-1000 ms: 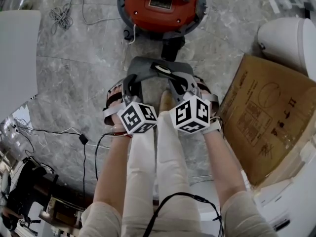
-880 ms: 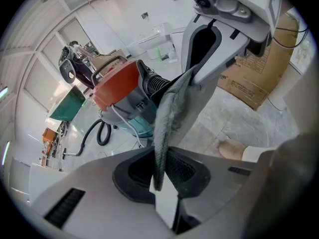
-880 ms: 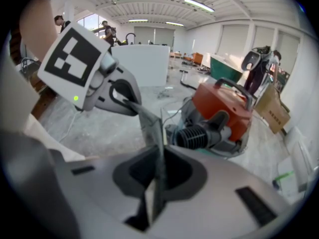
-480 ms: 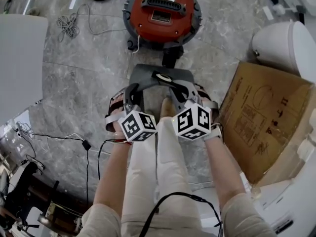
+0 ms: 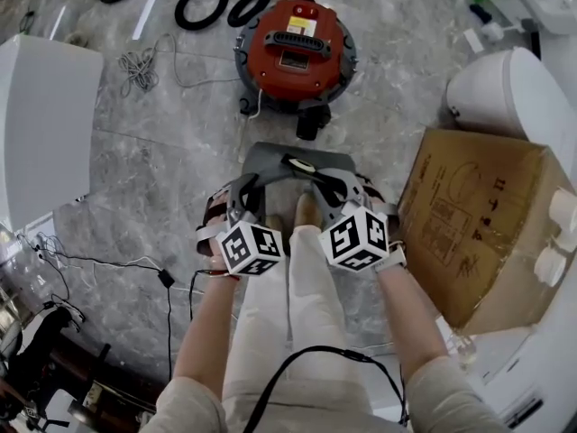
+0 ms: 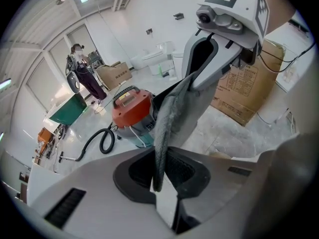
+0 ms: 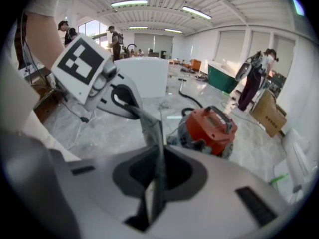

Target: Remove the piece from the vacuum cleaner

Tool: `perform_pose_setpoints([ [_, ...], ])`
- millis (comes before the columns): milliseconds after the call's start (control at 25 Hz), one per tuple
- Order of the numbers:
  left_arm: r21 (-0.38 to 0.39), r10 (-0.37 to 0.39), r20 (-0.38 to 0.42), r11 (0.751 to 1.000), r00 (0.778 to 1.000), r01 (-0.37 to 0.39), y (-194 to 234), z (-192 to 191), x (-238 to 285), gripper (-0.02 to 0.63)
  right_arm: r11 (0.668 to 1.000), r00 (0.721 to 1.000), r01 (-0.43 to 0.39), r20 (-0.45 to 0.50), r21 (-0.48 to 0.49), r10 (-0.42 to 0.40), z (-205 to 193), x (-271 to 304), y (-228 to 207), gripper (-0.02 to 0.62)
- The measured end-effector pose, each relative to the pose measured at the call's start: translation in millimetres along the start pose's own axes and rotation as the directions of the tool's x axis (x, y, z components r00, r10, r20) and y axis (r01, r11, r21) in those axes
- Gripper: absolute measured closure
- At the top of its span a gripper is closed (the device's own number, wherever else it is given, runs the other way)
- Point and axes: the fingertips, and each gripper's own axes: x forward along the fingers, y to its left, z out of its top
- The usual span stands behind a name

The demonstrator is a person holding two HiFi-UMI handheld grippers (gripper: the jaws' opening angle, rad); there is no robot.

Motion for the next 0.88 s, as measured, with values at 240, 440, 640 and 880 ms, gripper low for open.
perform_pose_setpoints([
  [240, -0.034, -0.012, 0.024, 0.999, 1.0, 0.013, 6.2, 12.1, -36.5, 0.557, 1.0, 1.0, -0.02, 0.016, -0.007, 0.02, 23.1, -30.8, 3.5, 0.558],
  [440, -0.044, -0.026, 0.038, 0.999, 0.999, 0.028, 9.9, 25.7, -70.0, 0.557, 0.999, 0.999, -0.02, 0.026, -0.028, 0.021, 42.0, -62.8, 6.2, 0.558],
  [640, -0.03, -0.033, 0.057, 0.999, 0.998, 0.035, 22.8, 41.3, -99.4, 0.557, 0.999, 0.999, -0.036, 0.039, 0.006, 0.036, 59.1, -89.2, 7.5, 0.558],
  [880, -0.018, -0.049, 0.073, 0.999, 0.996, 0.05, 32.2, 60.7, -131.9, 0.557, 0.999, 0.998, -0.034, 0.045, 0.006, 0.033, 80.1, -122.5, 4.8, 0.558],
])
